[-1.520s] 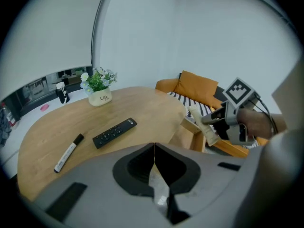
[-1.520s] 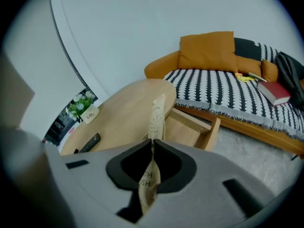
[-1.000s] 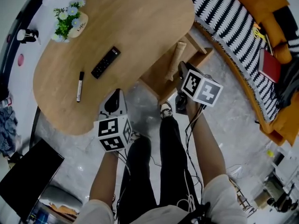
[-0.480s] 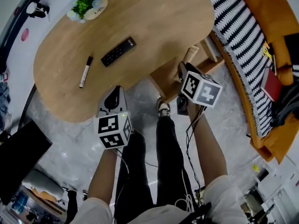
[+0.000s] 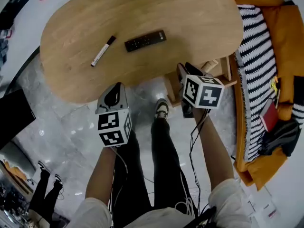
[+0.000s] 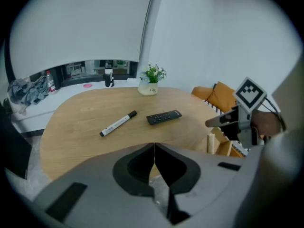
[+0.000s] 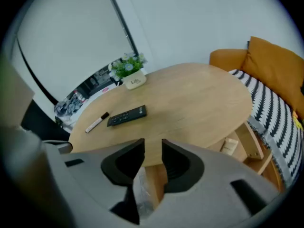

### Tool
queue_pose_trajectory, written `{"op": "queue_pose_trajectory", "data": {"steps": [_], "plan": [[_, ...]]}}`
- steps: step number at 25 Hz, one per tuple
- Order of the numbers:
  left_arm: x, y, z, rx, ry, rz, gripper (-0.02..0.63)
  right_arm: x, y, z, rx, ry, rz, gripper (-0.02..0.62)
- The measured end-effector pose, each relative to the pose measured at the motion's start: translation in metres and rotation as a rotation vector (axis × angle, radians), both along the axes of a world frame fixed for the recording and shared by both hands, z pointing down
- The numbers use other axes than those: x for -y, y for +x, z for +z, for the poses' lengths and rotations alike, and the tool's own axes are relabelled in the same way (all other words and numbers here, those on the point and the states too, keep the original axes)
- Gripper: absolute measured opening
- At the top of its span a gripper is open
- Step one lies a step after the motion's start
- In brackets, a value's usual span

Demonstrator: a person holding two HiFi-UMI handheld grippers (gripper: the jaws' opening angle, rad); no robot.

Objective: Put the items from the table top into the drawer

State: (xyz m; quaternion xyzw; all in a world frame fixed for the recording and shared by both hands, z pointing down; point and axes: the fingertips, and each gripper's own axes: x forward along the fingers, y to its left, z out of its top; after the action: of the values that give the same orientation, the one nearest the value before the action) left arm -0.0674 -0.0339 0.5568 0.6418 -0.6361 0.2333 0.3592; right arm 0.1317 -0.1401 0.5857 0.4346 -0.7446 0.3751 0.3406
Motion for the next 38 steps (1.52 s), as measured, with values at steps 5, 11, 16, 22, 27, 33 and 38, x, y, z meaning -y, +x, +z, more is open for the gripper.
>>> {"op": "queue_pose_trajectory", "data": {"steps": [5, 11, 16, 22, 27, 33, 38], "plan": [[-0.015, -0.020, 0.011, -0.016, 0.001, -0.119, 0.011, 0.001, -0.050, -0.003, -0.042, 0.010, -0.269, 0.111], [-0.026, -0.043, 0.016, -0.029, 0.011, -0.221, 0.011, -0.001, -0.083, -0.003, -0.046, 0.001, -0.420, 0.112], [-0.032, -0.049, 0.020, -0.036, 0.004, -0.269, 0.011, 0.000, -0.097, -0.004, -0.055, 0.005, -0.514, 0.118], [-0.031, -0.055, 0.022, -0.041, 0.009, -0.292, 0.011, 0.008, -0.117, -0.001, -0.064, 0.027, -0.667, 0.148], [-0.026, -0.064, 0.028, -0.045, 0.007, -0.316, 0.011, 0.022, -0.133, 0.006, -0.089, 0.030, -0.794, 0.189], [-0.017, -0.074, 0.033, -0.054, 0.010, -0.350, 0.011, 0.037, -0.150, 0.015, -0.177, 0.100, -0.980, 0.237], [-0.014, -0.081, 0.039, -0.054, 0.003, -0.372, 0.011, 0.043, -0.161, 0.025, -0.235, 0.120, -1.102, 0.275]]}}
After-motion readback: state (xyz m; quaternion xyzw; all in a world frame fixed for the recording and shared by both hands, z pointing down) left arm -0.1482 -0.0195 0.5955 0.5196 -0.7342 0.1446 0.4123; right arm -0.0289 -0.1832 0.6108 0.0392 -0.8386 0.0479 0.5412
